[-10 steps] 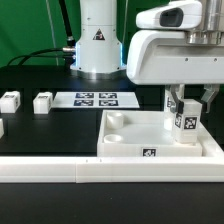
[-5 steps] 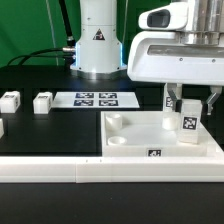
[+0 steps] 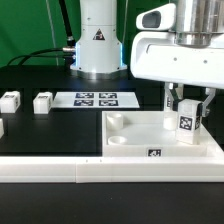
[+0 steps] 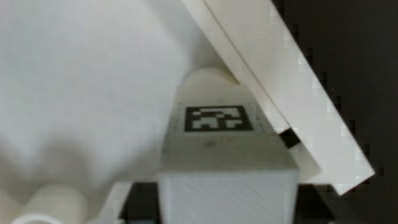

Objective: Assemble square table

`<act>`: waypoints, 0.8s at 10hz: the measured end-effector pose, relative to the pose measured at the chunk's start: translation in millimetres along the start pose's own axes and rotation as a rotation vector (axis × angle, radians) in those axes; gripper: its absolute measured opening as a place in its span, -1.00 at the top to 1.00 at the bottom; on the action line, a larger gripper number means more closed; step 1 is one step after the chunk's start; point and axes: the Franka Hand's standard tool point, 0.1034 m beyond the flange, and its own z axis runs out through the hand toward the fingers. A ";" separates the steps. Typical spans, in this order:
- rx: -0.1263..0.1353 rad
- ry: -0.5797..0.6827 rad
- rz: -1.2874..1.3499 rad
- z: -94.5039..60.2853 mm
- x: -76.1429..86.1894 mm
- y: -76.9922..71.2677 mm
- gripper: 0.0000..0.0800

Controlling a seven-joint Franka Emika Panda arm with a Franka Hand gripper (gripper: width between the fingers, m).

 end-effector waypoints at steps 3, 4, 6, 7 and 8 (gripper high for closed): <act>-0.015 -0.010 0.317 -0.2 -2.0 2.6 0.27; -0.014 -0.014 0.404 0.0 -1.9 3.2 0.27; -0.007 -0.028 0.544 0.4 -0.7 4.5 0.27; -0.006 -0.029 0.567 0.3 -0.7 4.4 0.27; -0.004 -0.034 0.594 0.6 -1.5 4.0 0.08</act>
Offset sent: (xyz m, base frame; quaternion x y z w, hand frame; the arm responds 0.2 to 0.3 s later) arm -0.0071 -0.0046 -0.0006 -0.0181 0.0011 0.2683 0.9632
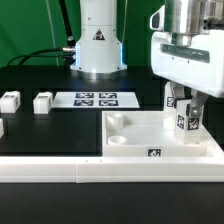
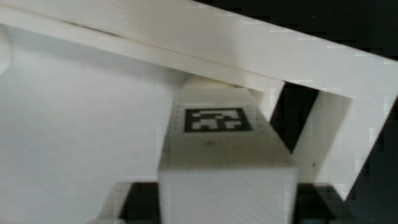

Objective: Assemble square table

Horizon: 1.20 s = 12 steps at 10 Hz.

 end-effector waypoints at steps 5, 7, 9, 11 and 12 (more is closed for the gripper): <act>0.001 -0.004 -0.299 -0.4 -7.7 -1.2 -0.61; 0.005 -0.009 -0.516 -0.4 -12.7 -1.8 -0.62; 0.007 -0.008 -0.700 -0.8 -10.5 -2.2 -0.62; 0.008 -0.007 -0.819 -1.3 -10.9 -2.3 -0.62; 0.007 -0.006 -0.864 -1.2 -10.4 -2.3 -0.62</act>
Offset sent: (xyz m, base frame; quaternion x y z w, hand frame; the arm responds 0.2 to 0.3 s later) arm -0.0014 0.0148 0.0029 0.0047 -0.0300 -0.0692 0.9971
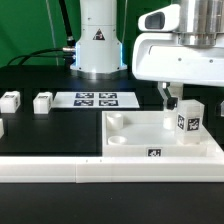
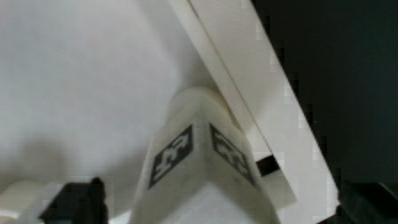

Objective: Assemble square table

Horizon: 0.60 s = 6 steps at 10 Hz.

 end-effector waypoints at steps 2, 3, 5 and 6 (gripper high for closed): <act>-0.005 0.004 -0.199 0.1 -0.1 -0.1 -0.62; -0.006 0.004 -0.292 0.2 1.4 1.6 -0.62; -0.008 0.004 -0.444 0.3 4.5 5.4 -0.62; -0.008 0.004 -0.505 0.1 5.1 5.6 -0.62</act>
Offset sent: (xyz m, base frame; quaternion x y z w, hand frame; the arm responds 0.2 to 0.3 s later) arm 0.0023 0.0059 -0.0032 0.0453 -0.0194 -0.1626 0.9855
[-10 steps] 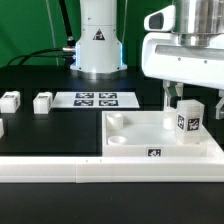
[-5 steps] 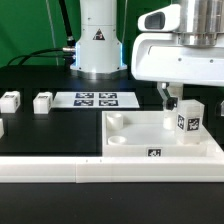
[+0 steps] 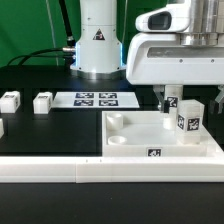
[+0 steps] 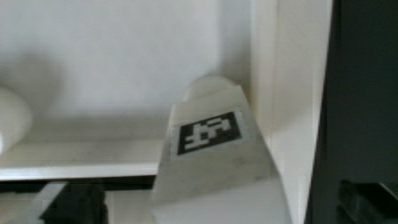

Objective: Assemble square table

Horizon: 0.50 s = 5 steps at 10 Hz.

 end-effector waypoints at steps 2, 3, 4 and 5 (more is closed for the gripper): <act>-0.012 0.001 -0.099 -0.2 0.3 0.3 -0.62; -0.014 0.000 -0.112 -0.1 0.3 1.0 -0.62; -0.014 0.000 -0.112 -0.1 0.3 1.1 -0.32; -0.014 0.000 -0.112 -0.1 0.3 1.1 -0.32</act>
Offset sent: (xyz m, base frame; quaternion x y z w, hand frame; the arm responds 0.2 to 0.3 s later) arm 0.0000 0.0000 0.0000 0.0000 0.0000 0.0000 1.0000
